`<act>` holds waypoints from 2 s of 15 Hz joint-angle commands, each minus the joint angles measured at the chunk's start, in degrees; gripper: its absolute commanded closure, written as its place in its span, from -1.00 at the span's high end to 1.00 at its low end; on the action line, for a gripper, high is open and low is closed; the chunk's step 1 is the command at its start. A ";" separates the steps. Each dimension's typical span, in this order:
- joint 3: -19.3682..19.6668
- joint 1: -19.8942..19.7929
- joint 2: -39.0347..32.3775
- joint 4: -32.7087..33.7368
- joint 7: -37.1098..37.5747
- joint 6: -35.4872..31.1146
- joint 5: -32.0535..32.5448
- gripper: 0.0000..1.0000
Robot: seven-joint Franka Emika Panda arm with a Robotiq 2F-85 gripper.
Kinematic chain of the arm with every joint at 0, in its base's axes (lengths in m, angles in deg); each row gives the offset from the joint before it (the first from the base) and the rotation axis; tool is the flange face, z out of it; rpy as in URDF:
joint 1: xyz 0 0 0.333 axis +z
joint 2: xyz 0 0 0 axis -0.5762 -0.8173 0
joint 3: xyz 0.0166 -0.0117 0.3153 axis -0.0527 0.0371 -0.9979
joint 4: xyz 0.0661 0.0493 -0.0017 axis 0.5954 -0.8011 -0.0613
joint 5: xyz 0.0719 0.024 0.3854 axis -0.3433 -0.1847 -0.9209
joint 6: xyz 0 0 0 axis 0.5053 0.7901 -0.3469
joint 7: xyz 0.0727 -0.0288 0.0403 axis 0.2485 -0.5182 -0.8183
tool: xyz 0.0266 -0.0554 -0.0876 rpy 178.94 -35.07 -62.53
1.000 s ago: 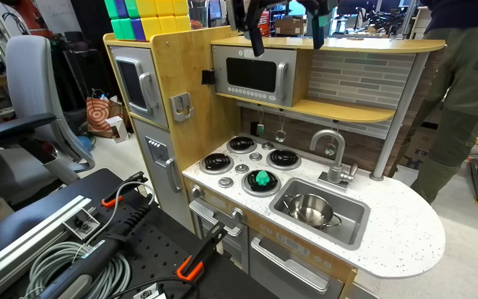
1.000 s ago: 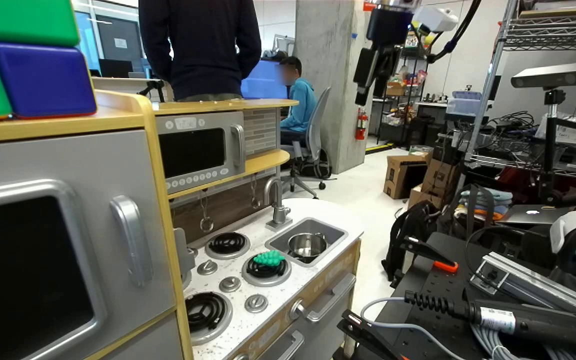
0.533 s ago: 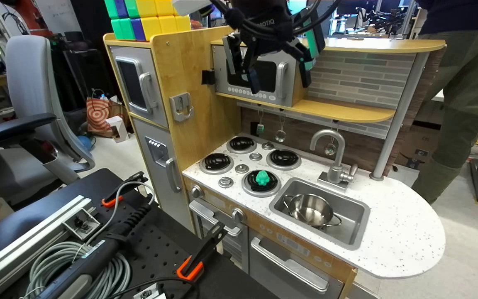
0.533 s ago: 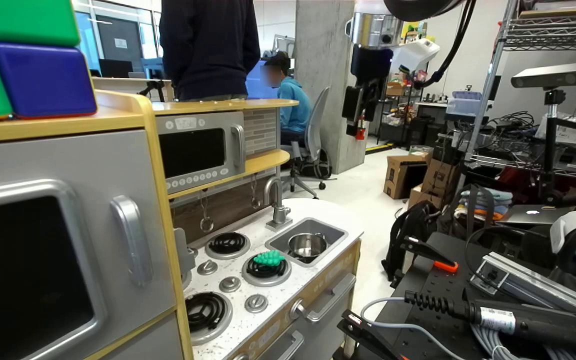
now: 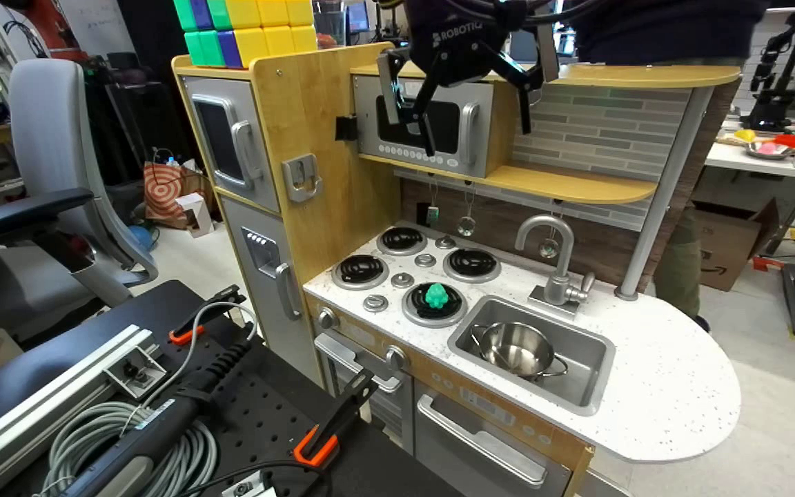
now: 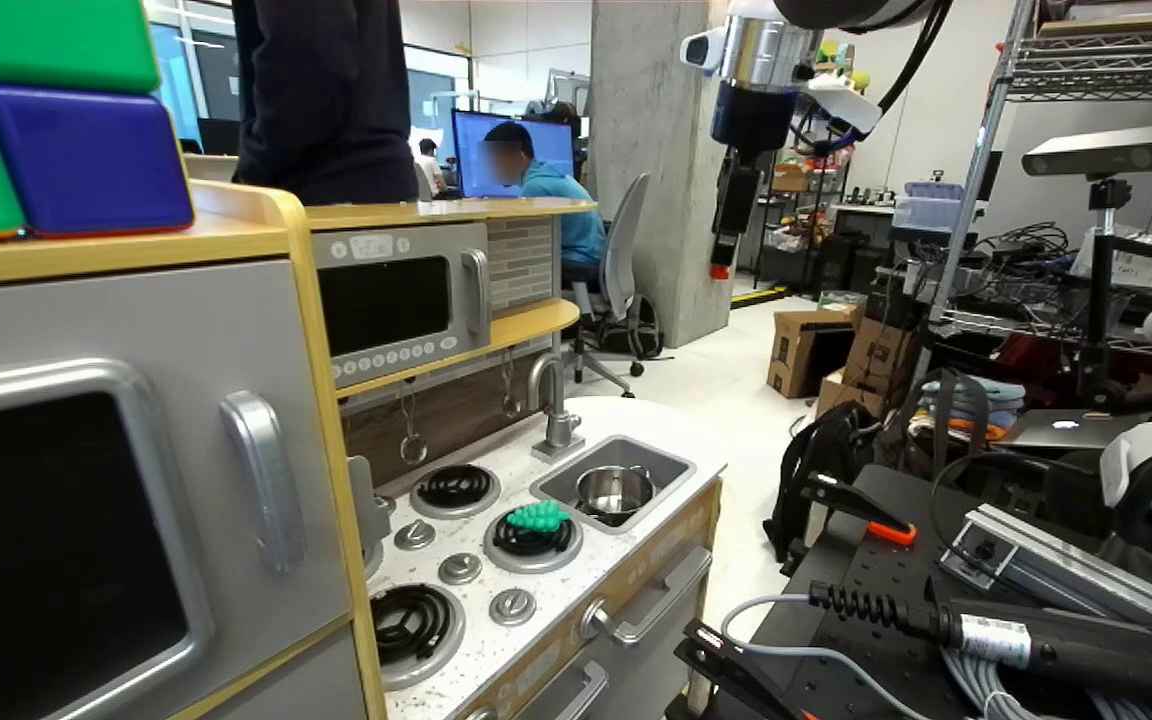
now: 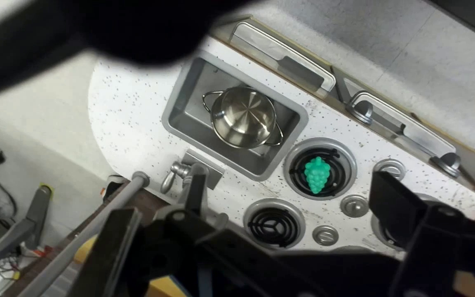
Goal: Put the plush toy into the silver pot in the sink.
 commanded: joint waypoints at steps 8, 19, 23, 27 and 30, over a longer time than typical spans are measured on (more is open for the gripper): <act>-0.63 1.06 -3.91 0.60 -1.36 -3.69 -4.46 1.00; -3.20 7.95 -31.98 24.99 25.92 11.90 5.08 1.00; -2.86 11.11 -40.67 36.08 28.74 21.69 9.78 1.00; -4.20 10.27 -40.39 35.15 27.46 21.68 8.89 1.00; -4.02 10.07 -39.85 34.71 22.21 22.46 11.95 1.00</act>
